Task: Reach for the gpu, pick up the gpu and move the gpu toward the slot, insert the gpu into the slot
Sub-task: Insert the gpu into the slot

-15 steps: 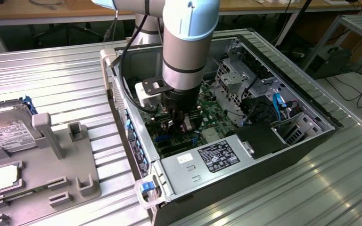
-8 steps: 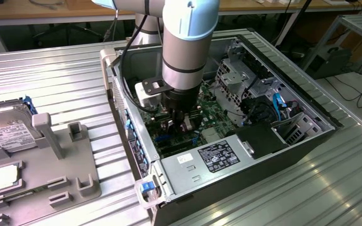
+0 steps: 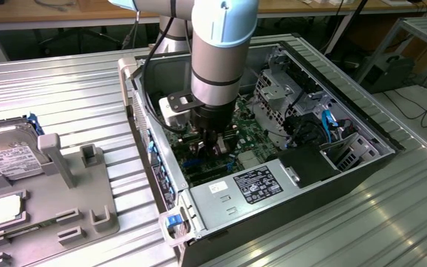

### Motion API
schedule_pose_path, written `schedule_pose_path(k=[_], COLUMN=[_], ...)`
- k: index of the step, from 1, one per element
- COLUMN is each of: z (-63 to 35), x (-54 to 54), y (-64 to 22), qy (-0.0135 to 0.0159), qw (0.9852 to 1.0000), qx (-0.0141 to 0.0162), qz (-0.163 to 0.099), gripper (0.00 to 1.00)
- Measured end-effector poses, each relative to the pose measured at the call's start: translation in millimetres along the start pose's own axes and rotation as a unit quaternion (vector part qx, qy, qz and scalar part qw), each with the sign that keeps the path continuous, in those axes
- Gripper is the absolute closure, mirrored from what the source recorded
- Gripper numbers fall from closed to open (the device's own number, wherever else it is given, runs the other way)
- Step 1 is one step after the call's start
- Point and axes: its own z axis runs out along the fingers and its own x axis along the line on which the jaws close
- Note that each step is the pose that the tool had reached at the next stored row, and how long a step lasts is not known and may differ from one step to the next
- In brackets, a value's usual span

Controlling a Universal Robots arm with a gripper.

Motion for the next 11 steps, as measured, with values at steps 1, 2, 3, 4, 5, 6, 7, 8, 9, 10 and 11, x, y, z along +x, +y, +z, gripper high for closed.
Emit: schedule_pose_path(k=[1, 2, 3, 4, 5, 6, 7, 8, 9, 10, 11], z=[0.1, 0.1, 0.1, 0.1, 0.2, 0.2, 0.2, 0.3, 0.3, 0.3, 0.3], x=[-0.2, -0.3, -0.4, -0.5, -0.6, -0.7, -0.9, -1.0, -1.0, -1.0, -1.0], y=[0.0, 0.0, 0.0, 0.0, 0.0, 0.0, 0.0, 0.0, 0.0, 0.1, 0.0], qy=[-0.0001, -0.0001, -0.0001, -0.0002, -0.0002, -0.0002, -0.0003, -0.0003, -0.0003, -0.0003, -0.0003], qw=[1.0, 1.0, 1.0, 1.0, 1.0, 1.0, 1.0, 1.0, 1.0, 1.0, 1.0], qx=[0.0, 0.0, 0.0, 0.0, 0.0, 0.0, 0.0, 0.0, 0.0, 0.0, 0.0], qz=[0.0, -0.001, -0.001, -0.002, -0.002, -0.003, -0.003, -0.004, -0.004, -0.004, -0.004], gripper=[0.71, 0.71, 0.71, 0.71, 0.71, 0.71, 0.71, 0.71, 0.71, 0.71, 0.71])
